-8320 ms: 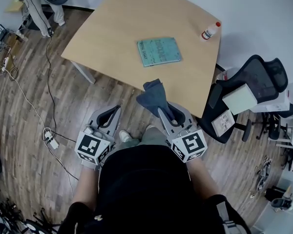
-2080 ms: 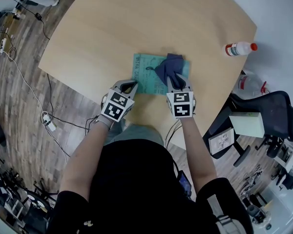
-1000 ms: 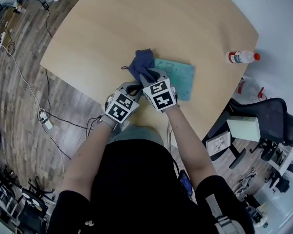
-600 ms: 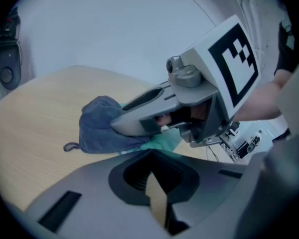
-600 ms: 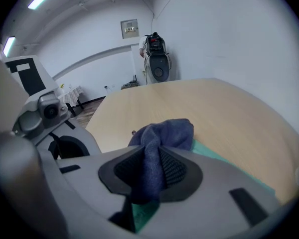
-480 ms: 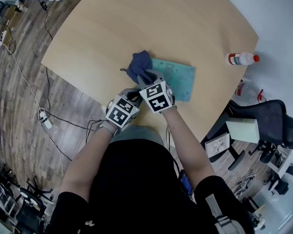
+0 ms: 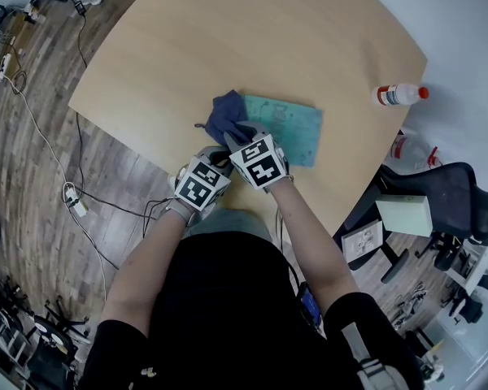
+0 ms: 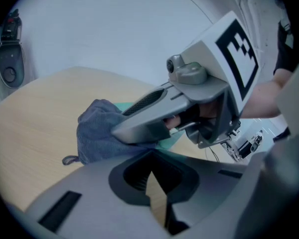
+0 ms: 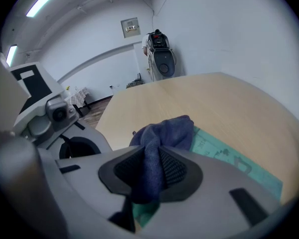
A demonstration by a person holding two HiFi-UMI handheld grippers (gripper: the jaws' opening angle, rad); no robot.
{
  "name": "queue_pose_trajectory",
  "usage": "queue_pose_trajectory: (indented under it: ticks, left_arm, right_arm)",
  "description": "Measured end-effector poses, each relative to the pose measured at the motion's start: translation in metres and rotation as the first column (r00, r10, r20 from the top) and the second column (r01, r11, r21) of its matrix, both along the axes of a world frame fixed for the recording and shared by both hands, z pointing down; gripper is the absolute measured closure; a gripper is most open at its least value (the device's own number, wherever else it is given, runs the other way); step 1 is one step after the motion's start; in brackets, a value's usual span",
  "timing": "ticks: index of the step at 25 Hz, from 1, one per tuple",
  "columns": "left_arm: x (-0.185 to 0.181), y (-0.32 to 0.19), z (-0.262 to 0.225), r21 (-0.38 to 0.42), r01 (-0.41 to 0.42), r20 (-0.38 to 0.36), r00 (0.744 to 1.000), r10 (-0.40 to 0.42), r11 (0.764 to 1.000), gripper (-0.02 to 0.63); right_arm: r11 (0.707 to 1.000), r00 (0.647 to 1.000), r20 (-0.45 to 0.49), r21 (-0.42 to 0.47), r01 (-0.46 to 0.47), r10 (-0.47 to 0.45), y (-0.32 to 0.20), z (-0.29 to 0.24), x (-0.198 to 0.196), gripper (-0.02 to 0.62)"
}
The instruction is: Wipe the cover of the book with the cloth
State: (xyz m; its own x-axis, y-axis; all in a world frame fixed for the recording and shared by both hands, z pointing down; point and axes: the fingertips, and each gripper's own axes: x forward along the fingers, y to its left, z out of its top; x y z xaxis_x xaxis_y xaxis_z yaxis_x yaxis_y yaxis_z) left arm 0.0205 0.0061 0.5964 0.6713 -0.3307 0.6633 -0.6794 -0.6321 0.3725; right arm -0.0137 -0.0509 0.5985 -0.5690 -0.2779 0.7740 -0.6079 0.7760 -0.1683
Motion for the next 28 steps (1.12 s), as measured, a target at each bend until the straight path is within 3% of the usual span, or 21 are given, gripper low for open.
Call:
queue_pose_trajectory:
  ticks: [11, 18, 28]
  left_arm:
    - [0.001, 0.000, 0.001, -0.022, -0.013, 0.016, 1.000, 0.014, 1.000, 0.586]
    - [0.001, 0.000, 0.001, -0.036, -0.019, 0.014, 1.000, 0.019, 0.999, 0.586]
    - [0.000, 0.001, 0.002, -0.030, -0.027, 0.019, 0.999, 0.028, 0.999, 0.586]
  right_arm:
    - [0.999, 0.999, -0.002, 0.023, -0.045, 0.045, 0.012, 0.001, 0.034, 0.499]
    - [0.986, 0.985, -0.037, 0.039, -0.165, 0.166, 0.000, 0.003, 0.102, 0.499]
    - [0.941, 0.940, -0.052, 0.044, -0.335, 0.337, -0.005, 0.000, 0.188, 0.499]
